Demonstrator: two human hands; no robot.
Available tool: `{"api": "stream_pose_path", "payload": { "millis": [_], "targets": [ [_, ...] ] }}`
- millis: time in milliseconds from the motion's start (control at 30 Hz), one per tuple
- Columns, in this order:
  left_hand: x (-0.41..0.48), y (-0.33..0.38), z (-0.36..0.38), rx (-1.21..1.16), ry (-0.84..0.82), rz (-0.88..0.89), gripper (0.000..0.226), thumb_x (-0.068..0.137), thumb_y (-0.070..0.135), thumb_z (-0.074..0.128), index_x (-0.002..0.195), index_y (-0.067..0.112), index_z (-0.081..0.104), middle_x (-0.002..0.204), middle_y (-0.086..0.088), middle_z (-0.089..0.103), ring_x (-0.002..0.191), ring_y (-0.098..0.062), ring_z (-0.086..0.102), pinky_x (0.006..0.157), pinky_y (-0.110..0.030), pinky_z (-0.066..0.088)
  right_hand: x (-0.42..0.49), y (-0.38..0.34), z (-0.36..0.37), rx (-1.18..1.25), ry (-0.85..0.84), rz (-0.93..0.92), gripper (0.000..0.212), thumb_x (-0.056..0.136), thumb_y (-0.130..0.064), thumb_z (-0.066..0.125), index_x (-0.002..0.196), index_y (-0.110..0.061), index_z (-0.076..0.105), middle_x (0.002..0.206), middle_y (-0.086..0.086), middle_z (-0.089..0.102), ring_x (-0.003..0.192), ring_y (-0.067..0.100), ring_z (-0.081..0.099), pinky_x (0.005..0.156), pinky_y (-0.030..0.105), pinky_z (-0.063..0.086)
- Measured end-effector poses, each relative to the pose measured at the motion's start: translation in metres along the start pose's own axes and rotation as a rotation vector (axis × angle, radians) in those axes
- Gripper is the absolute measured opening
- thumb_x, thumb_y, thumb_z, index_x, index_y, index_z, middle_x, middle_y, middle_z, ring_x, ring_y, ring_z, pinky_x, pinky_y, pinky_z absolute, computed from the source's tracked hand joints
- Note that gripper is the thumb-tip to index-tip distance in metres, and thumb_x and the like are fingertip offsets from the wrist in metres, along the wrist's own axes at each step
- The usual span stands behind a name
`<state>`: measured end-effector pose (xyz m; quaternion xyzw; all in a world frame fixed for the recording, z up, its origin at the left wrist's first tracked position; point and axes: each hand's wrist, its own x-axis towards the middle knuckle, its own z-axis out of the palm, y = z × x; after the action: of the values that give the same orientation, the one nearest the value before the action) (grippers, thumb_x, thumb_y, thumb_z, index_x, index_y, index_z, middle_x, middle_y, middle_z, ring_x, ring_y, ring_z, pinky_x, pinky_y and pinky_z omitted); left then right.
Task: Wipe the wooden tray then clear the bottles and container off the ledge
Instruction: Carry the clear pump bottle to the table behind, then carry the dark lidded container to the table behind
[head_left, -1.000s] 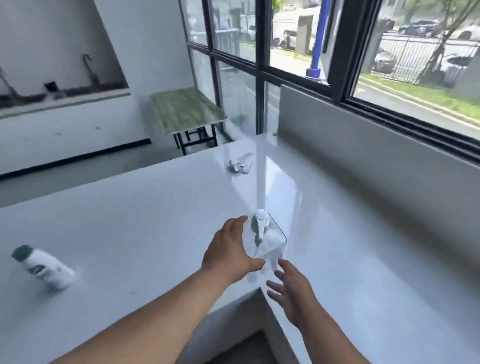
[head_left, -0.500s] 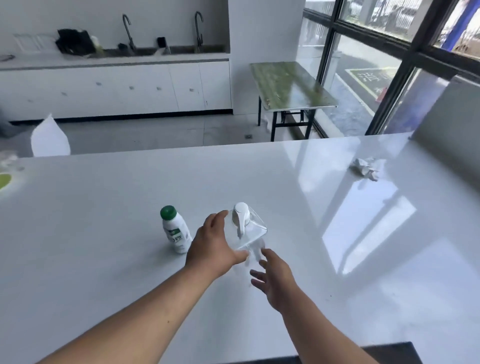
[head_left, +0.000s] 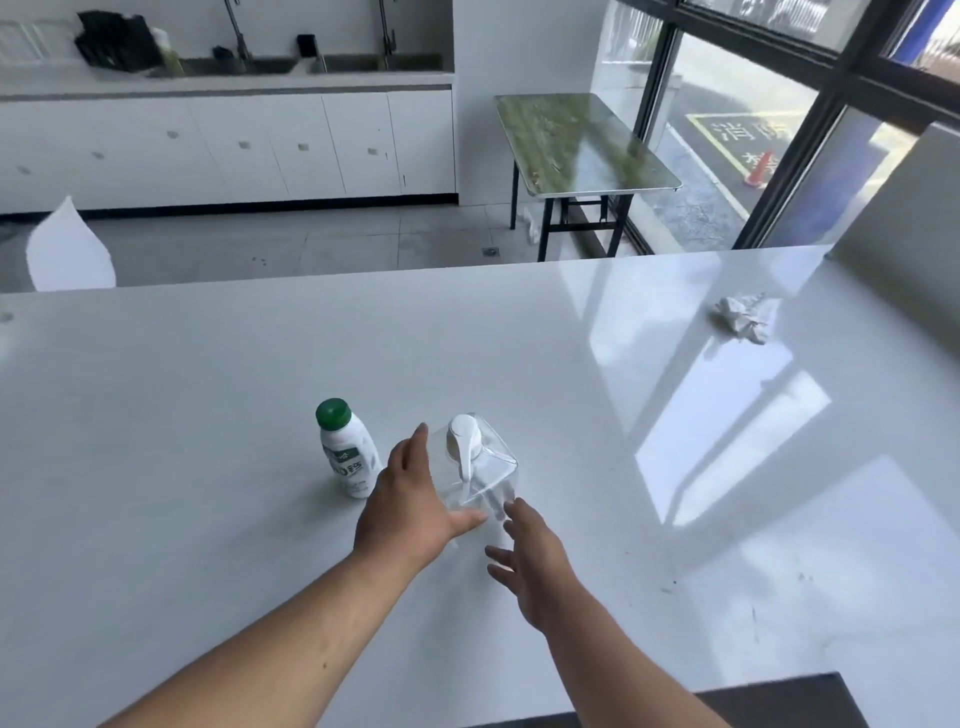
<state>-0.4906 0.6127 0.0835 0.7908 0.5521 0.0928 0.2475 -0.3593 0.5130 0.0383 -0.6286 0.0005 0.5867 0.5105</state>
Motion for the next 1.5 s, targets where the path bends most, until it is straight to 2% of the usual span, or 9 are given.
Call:
{"api": "stream_pose_path", "payload": {
  "millis": [100, 200, 300, 433, 533, 800, 1067, 1300, 1500],
  "targets": [
    [-0.008, 0.001, 0.003, 0.062, -0.074, -0.260, 0.147, 0.053, 0.088, 0.077, 0.161, 0.016, 0.010, 0.157, -0.012, 0.043, 0.139, -0.033, 0.050, 0.094, -0.043, 0.051, -0.011, -0.005, -0.016, -0.123, 0.023, -0.048, 0.064, 0.097, -0.047, 0.057, 0.156, -0.027, 0.040, 0.140, -0.003, 0.053, 0.108, 0.023, 0.065, 0.103, 0.044, 0.052],
    [-0.030, 0.007, 0.011, 0.145, -0.340, -0.386, 0.115, 0.065, 0.093, 0.060, 0.143, 0.010, 0.043, 0.129, -0.004, 0.062, 0.115, -0.029, 0.063, 0.087, -0.037, 0.054, -0.035, -0.015, -0.056, -0.410, 0.154, -0.201, 0.075, 0.090, -0.054, 0.058, 0.157, -0.025, 0.041, 0.143, -0.001, 0.059, 0.124, 0.020, 0.061, 0.100, 0.037, 0.049],
    [-0.053, 0.043, 0.034, 0.113, -0.443, -0.176, 0.086, 0.076, 0.083, 0.061, 0.139, 0.024, 0.058, 0.138, 0.004, 0.064, 0.120, -0.021, 0.063, 0.093, -0.034, 0.050, -0.068, -0.026, -0.124, -0.654, 0.315, -0.347, 0.074, 0.087, -0.060, 0.058, 0.153, -0.027, 0.046, 0.154, -0.002, 0.052, 0.137, 0.021, 0.051, 0.100, 0.036, 0.048],
    [-0.077, 0.156, 0.067, 0.048, -0.331, 0.147, 0.086, 0.076, 0.076, 0.067, 0.148, 0.031, 0.051, 0.154, 0.007, 0.052, 0.139, -0.020, 0.051, 0.105, -0.039, 0.048, -0.121, -0.035, -0.238, -0.833, 0.561, -0.435, 0.078, 0.086, -0.066, 0.057, 0.153, -0.026, 0.047, 0.155, -0.007, 0.051, 0.147, 0.019, 0.039, 0.114, 0.040, 0.042],
    [-0.104, 0.256, 0.098, 0.061, -0.341, 0.377, 0.089, 0.073, 0.075, 0.068, 0.149, 0.033, 0.048, 0.157, 0.011, 0.048, 0.145, -0.018, 0.042, 0.106, -0.041, 0.048, -0.169, -0.030, -0.332, -0.832, 0.765, -0.423, 0.077, 0.086, -0.066, 0.058, 0.153, -0.029, 0.046, 0.156, -0.009, 0.049, 0.150, 0.017, 0.033, 0.116, 0.037, 0.036],
    [-0.270, 0.495, 0.227, 0.123, -0.567, 0.911, 0.090, 0.076, 0.068, 0.075, 0.152, 0.031, 0.045, 0.159, 0.011, 0.044, 0.147, -0.020, 0.037, 0.108, -0.039, 0.044, -0.329, 0.074, -0.564, -0.494, 1.196, -0.216, 0.078, 0.085, -0.067, 0.058, 0.151, -0.028, 0.047, 0.153, -0.008, 0.050, 0.147, 0.018, 0.035, 0.109, 0.038, 0.042],
    [-0.509, 0.633, 0.356, 0.215, -0.781, 1.282, 0.094, 0.072, 0.071, 0.074, 0.153, 0.035, 0.041, 0.157, 0.012, 0.044, 0.144, -0.018, 0.037, 0.100, -0.043, 0.049, -0.470, 0.230, -0.705, -0.145, 1.455, 0.015, 0.074, 0.086, -0.065, 0.061, 0.148, -0.027, 0.051, 0.149, -0.004, 0.055, 0.139, 0.022, 0.043, 0.104, 0.040, 0.047],
    [-0.646, 0.679, 0.438, 0.311, -0.890, 1.480, 0.098, 0.072, 0.067, 0.077, 0.155, 0.035, 0.036, 0.161, 0.015, 0.038, 0.147, -0.017, 0.036, 0.105, -0.041, 0.046, -0.513, 0.309, -0.777, 0.129, 1.494, 0.081, 0.067, 0.085, -0.058, 0.064, 0.143, -0.026, 0.054, 0.141, -0.002, 0.059, 0.132, 0.023, 0.049, 0.096, 0.040, 0.050],
    [-0.706, 0.704, 0.494, 0.485, -0.915, 1.678, 0.106, 0.071, 0.053, 0.082, 0.161, 0.036, 0.028, 0.173, 0.009, 0.021, 0.152, -0.024, 0.029, 0.115, -0.048, 0.042, -0.508, 0.342, -0.823, 0.774, 1.340, -0.050, 0.070, 0.091, -0.056, 0.064, 0.151, -0.024, 0.047, 0.145, 0.002, 0.057, 0.123, 0.022, 0.060, 0.098, 0.037, 0.050]
  ]
}}
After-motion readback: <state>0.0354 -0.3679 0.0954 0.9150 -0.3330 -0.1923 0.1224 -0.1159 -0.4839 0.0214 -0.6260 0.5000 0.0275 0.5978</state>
